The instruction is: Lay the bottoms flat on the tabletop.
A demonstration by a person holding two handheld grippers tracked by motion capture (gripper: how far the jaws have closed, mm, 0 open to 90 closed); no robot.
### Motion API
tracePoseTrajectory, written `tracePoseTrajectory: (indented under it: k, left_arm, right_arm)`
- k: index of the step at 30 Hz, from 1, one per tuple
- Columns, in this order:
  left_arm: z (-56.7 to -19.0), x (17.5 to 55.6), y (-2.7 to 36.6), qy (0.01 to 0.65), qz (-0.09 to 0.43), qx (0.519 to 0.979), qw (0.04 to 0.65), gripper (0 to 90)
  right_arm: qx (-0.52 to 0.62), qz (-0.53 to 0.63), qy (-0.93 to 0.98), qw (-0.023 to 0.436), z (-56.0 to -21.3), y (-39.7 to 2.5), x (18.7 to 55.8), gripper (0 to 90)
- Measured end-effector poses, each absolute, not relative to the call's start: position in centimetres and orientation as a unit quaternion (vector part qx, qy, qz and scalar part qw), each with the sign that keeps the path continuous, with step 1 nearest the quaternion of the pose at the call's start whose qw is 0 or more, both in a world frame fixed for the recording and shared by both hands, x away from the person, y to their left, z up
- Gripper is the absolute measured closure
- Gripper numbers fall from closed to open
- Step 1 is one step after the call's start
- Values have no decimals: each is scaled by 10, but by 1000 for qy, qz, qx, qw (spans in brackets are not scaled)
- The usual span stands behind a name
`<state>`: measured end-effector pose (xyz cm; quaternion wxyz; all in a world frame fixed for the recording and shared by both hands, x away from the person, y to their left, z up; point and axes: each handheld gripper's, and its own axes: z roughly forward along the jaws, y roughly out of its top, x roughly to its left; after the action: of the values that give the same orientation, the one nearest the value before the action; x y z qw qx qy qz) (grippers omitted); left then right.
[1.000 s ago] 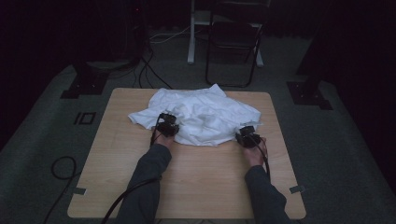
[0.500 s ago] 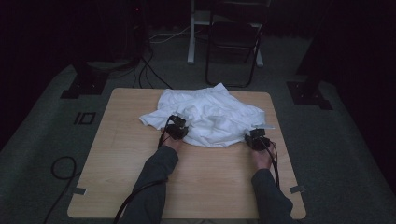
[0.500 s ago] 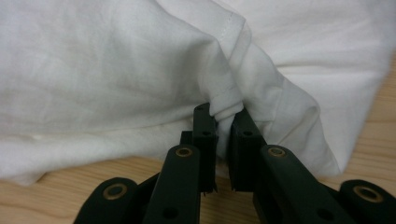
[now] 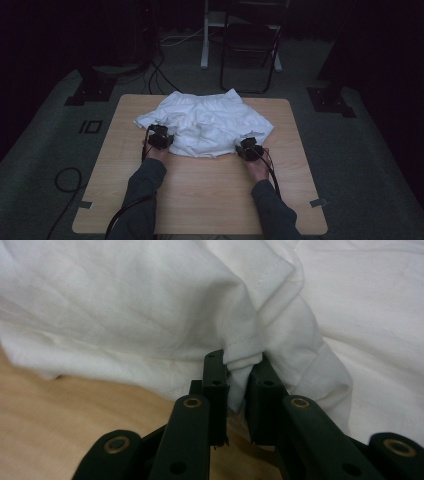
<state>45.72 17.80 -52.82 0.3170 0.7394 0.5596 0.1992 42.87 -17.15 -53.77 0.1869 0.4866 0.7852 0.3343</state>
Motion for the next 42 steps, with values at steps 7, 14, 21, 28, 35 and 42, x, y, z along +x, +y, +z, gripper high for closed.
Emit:
tracePoseTrajectory:
  k: [7, 14, 21, 28, 35, 42]
  left_arm:
    - [-517, 408, 190, 535, 181, 739, 366, 805]
    - [-519, 356, 192, 514, 173, 762, 355, 811]
    - [-528, 313, 197, 504, 153, 777, 345, 796]
    - [-516, 294, 212, 510, 164, 770, 347, 598]
    - [-493, 301, 221, 512, 197, 749, 372, 463]
    - [-475, 325, 209, 499, 219, 742, 391, 388]
  right_arm:
    - [460, 356, 797, 163, -530, -191, 400, 853]
    - [430, 346, 817, 165, -526, -198, 356, 853]
    - [413, 343, 829, 160, -532, -205, 312, 844]
    - [407, 354, 824, 175, -521, -212, 295, 695]
    - [408, 388, 800, 208, -491, -218, 301, 577]
    - [424, 390, 792, 204, -489, -199, 334, 491]
